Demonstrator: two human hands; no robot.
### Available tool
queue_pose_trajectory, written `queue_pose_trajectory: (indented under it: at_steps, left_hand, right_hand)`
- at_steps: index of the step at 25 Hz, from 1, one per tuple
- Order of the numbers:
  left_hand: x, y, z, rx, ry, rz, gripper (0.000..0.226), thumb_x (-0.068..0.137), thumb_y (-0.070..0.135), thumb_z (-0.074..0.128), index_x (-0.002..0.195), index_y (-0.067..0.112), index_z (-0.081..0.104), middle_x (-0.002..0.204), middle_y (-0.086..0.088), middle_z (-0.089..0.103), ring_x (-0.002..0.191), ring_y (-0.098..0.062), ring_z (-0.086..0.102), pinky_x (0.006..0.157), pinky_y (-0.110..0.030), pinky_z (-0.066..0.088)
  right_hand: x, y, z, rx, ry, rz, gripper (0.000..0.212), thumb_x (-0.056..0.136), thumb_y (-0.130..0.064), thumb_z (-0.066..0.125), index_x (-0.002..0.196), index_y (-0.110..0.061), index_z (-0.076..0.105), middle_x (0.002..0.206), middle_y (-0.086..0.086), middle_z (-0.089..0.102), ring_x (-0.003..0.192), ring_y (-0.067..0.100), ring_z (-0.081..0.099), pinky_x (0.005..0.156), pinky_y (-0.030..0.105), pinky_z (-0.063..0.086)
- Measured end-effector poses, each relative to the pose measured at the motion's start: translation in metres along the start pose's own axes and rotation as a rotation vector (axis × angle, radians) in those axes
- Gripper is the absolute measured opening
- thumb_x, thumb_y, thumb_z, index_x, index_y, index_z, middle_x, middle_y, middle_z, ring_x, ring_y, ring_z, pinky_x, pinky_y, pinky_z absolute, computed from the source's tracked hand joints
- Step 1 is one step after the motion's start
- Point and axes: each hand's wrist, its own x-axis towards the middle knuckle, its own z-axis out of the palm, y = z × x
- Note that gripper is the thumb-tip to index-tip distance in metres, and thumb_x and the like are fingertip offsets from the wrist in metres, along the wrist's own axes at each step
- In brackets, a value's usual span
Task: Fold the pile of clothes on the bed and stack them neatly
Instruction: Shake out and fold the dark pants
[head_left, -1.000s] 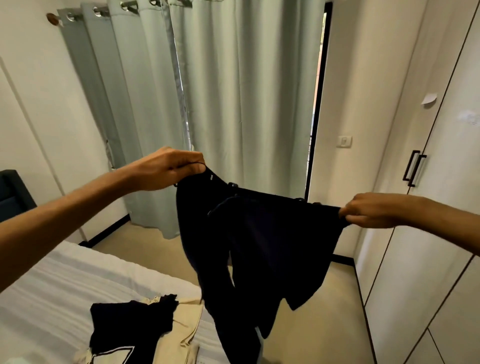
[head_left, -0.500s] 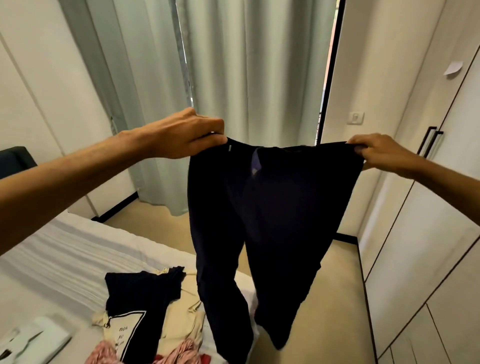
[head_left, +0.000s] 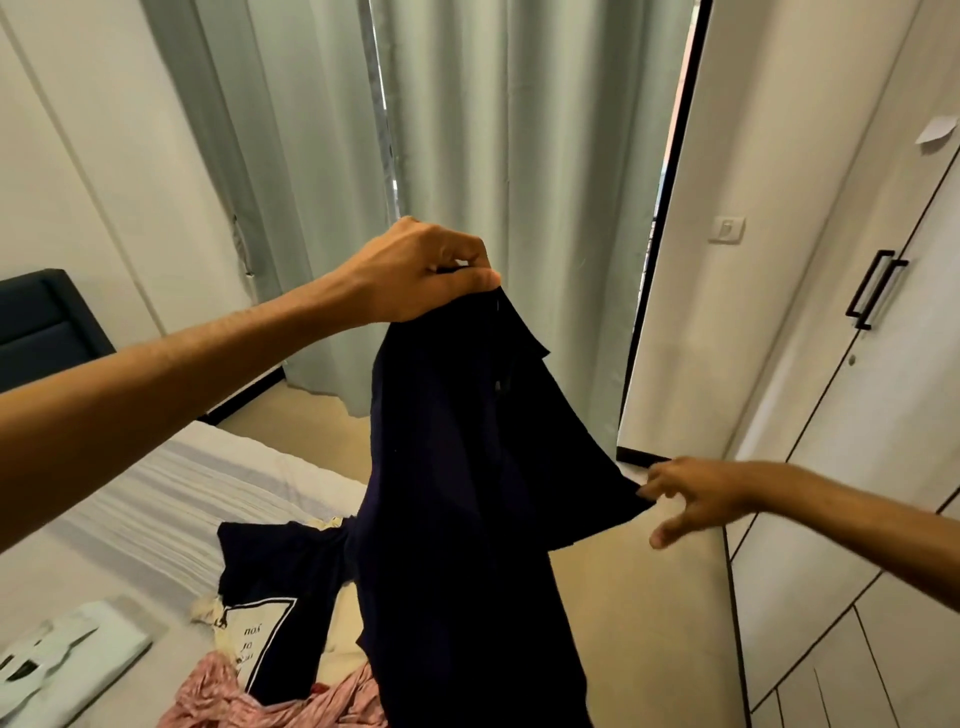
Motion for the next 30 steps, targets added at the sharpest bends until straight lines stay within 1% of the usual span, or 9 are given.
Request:
queue_pose_trajectory:
  at_steps: [4,6,10,14,18,21,24,26,30]
  left_hand:
    - [-0.006,-0.002,0.006,0.060,-0.066,0.017,0.037,0.099,0.061,0.052,0.098,0.033,0.075,0.078,0.015,0.071,0.072,-0.004,0.068,0.069,-0.042,0.061]
    - [-0.012,-0.008,-0.002,0.132,-0.140,0.032,0.039,0.099,0.065,0.053,0.083,0.034,0.070,0.066,0.014,0.063,0.063,-0.007,0.063,0.061,-0.037,0.057]
    - [-0.037,-0.029,-0.005,0.335,-0.519,0.022,0.049,0.091,0.082,0.050,0.084,0.037,0.067,0.074,0.016,0.062,0.068,-0.006,0.061,0.061,-0.029,0.051]
    - [-0.065,-0.063,0.035,0.732,-0.828,0.256,0.021,0.104,0.049,0.052,0.122,0.039,0.057,0.113,0.012,0.060,0.109,-0.012,0.055,0.089,-0.030,0.037]
    - [-0.077,-0.082,0.066,0.934,-0.480,0.669,0.035,0.085,0.012,0.072,0.109,0.034,0.058,0.093,0.010,0.068,0.104,-0.021,0.049,0.080,-0.035,0.042]
    - [-0.056,-0.069,0.069,0.847,-0.360,0.737,0.047,0.082,0.007,0.075,0.114,0.031,0.053,0.073,0.005,0.062,0.089,-0.025,0.053,0.072,-0.035,0.044]
    - [-0.030,-0.048,0.069,0.684,-0.231,0.602,0.017,0.103,0.033,0.050,0.116,0.029,0.060,0.077,0.001,0.060,0.076,-0.024,0.060,0.077,-0.033,0.041]
    - [-0.013,-0.035,0.064,0.436,-0.249,0.450,0.044,0.109,0.050,0.026,0.120,0.026,0.061,0.085,0.000,0.067,0.073,-0.023,0.064,0.080,-0.032,0.050]
    - [0.009,-0.018,0.053,0.321,-0.207,0.322,0.039,0.101,0.039,0.037,0.119,0.023,0.068,0.080,-0.004,0.072,0.063,-0.026,0.063,0.061,-0.033,0.052]
  right_hand:
    - [0.017,-0.011,0.023,0.109,0.257,-0.076,0.074,0.091,-0.087,0.034,0.088,-0.022,0.067,0.083,-0.005,0.066,0.074,0.012,0.064,0.072,0.037,0.053]
    - [0.010,0.006,-0.009,0.424,0.391,-0.011,0.073,0.089,-0.082,0.046,0.065,-0.017,0.068,0.062,-0.002,0.067,0.059,0.010,0.064,0.063,0.031,0.052]
    - [-0.036,0.046,-0.104,0.859,0.249,0.108,0.047,0.094,-0.047,0.065,0.096,-0.003,0.082,0.099,0.023,0.077,0.096,0.029,0.074,0.092,0.037,0.060]
    - [-0.050,0.060,-0.150,0.761,0.493,0.063,0.054,0.089,-0.050,0.070,0.087,0.003,0.080,0.087,0.017,0.078,0.083,0.022,0.074,0.076,0.021,0.057]
    - [-0.043,0.062,-0.176,0.496,0.641,0.095,0.075,0.080,-0.074,0.072,0.067,0.000,0.072,0.059,0.009,0.059,0.058,0.021,0.056,0.063,0.033,0.041]
    - [-0.038,0.072,-0.185,0.071,0.660,0.086,0.092,0.079,-0.092,0.047,0.057,-0.003,0.053,0.048,0.002,0.044,0.046,0.020,0.042,0.053,0.040,0.040]
    - [-0.041,0.069,-0.183,0.043,0.502,0.273,0.057,0.102,-0.054,0.043,0.083,-0.004,0.062,0.066,0.007,0.071,0.052,0.025,0.069,0.066,0.048,0.061]
    - [-0.042,0.072,-0.159,0.269,0.354,0.433,0.019,0.109,-0.028,0.038,0.110,-0.013,0.050,0.082,0.021,0.076,0.058,0.038,0.074,0.064,0.053,0.064]
    - [-0.038,0.093,-0.094,0.347,0.297,0.371,0.030,0.108,-0.014,0.035,0.111,-0.010,0.065,0.076,0.013,0.078,0.069,0.033,0.077,0.080,0.049,0.063]
